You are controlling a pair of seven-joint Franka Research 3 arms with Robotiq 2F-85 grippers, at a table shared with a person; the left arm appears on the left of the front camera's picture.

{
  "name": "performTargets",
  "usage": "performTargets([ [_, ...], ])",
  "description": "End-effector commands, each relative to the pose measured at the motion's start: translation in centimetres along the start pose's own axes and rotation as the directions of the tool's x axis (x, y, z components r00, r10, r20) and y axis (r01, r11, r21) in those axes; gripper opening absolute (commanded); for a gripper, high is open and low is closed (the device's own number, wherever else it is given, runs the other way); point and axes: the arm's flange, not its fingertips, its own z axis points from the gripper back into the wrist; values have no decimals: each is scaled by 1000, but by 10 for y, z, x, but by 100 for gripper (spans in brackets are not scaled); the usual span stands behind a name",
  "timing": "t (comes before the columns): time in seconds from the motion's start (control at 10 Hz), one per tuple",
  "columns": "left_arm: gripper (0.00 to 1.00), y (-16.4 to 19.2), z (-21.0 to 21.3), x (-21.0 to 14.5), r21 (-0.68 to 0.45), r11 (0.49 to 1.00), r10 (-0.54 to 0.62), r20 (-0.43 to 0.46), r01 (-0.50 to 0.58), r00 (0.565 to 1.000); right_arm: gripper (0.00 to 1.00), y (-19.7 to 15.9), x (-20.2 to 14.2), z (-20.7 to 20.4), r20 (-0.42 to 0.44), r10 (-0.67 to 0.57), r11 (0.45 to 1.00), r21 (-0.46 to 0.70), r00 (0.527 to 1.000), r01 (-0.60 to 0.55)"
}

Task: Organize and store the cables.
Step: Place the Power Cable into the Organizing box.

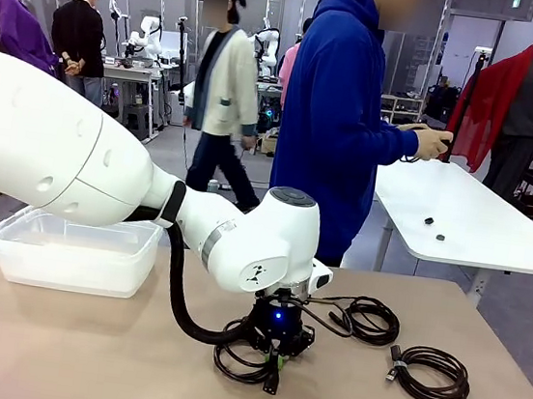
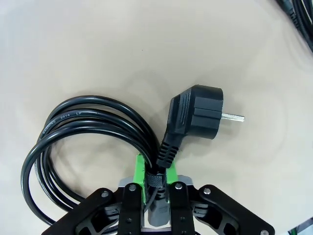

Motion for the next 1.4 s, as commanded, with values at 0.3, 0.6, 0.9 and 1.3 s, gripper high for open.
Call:
performTargets([
  [0.3, 1, 0, 0, 0, -3, 1000, -1, -3, 1, 1000, 100, -1, -1, 0, 2, -3, 1000, 2, 1000, 3],
  [0.6, 1, 0, 0, 0, -3, 1000, -1, -3, 1, 1000, 100, -1, -1, 0, 2, -3, 1000, 2, 1000, 3],
  [0.9, 18, 0, 37, -2, -1, 1000, -15, 44, 15, 999, 100, -1, -1, 0, 2, -3, 1000, 2, 1000, 3],
  [1.3, 18, -1, 134, -30, 95, 993, -72, 96, 63, 993, 100, -1, -1, 0, 2, -3, 1000, 2, 1000, 3],
])
